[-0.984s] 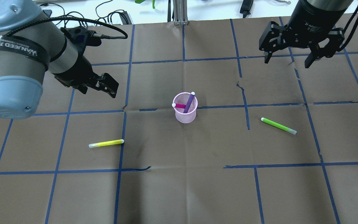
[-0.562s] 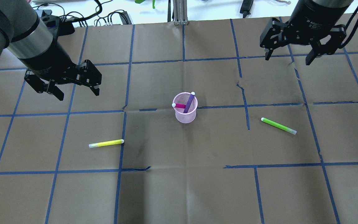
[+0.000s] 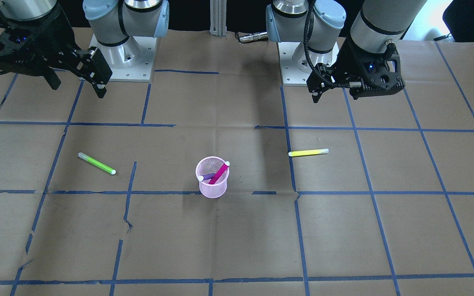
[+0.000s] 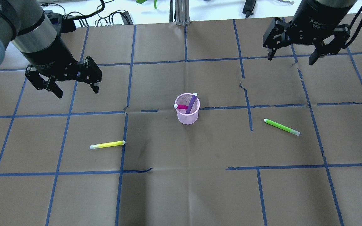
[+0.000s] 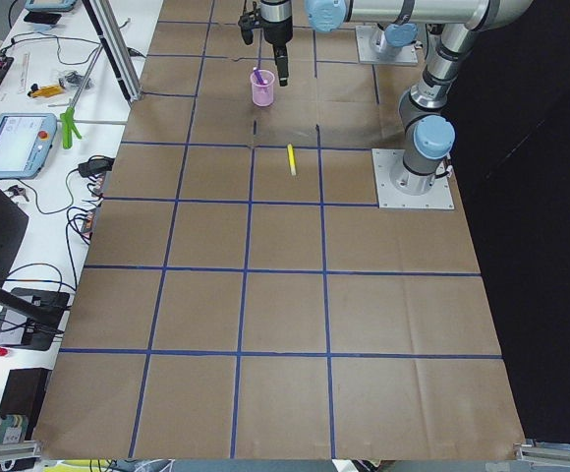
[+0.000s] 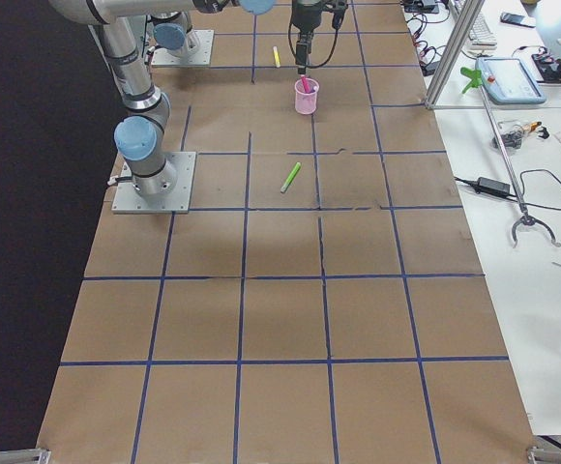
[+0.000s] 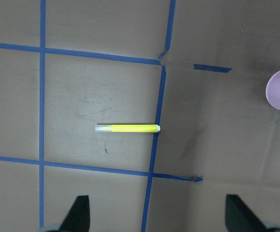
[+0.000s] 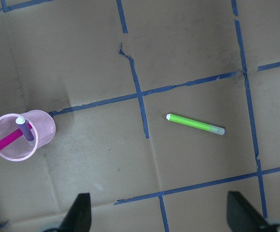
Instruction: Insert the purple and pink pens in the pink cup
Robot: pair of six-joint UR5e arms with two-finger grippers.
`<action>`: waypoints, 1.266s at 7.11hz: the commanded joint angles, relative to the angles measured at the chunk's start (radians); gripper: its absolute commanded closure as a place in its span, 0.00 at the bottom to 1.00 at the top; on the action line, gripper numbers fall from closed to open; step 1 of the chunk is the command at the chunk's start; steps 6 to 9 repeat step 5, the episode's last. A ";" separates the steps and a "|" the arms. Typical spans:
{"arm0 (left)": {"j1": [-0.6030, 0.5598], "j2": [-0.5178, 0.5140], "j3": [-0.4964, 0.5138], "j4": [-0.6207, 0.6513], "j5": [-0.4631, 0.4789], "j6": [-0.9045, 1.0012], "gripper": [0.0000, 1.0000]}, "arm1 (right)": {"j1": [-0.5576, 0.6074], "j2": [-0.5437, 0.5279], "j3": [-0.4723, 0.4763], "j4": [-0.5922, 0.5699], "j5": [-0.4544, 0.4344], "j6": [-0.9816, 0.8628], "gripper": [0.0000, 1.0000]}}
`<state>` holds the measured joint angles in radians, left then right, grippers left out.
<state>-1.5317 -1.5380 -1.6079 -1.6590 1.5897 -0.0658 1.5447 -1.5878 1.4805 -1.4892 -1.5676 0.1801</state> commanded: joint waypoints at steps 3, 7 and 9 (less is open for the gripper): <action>-0.001 -0.005 -0.003 0.024 -0.001 0.017 0.03 | 0.000 0.000 0.001 0.000 0.000 0.001 0.00; -0.001 -0.005 -0.001 0.028 -0.004 0.015 0.03 | 0.000 0.000 0.001 0.000 0.000 0.001 0.00; -0.001 -0.005 -0.001 0.028 -0.004 0.015 0.03 | 0.000 0.000 0.001 0.000 0.000 0.001 0.00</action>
